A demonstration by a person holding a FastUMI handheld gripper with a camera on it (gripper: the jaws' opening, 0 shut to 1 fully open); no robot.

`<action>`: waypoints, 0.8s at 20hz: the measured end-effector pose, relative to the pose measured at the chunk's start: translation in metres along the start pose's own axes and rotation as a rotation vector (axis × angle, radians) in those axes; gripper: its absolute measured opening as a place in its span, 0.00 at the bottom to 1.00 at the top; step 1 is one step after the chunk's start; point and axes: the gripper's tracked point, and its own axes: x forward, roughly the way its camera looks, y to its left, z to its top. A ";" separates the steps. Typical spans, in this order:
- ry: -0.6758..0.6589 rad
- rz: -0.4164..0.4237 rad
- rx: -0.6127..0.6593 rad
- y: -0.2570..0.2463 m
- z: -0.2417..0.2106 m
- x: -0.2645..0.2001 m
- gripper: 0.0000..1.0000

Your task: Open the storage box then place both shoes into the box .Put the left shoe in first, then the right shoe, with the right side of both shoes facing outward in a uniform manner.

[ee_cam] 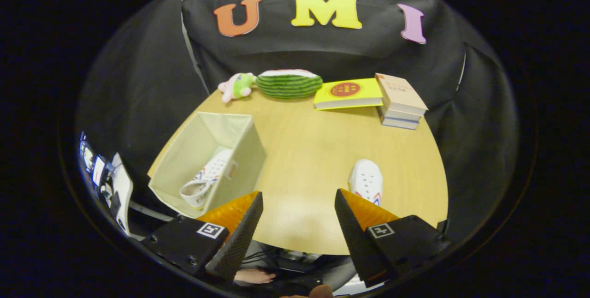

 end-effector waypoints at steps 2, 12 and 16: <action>0.041 -0.031 0.012 -0.038 -0.014 0.013 0.98; 0.260 -0.136 0.074 -0.158 -0.085 0.108 0.97; 0.352 -0.111 0.099 -0.160 -0.096 0.127 0.95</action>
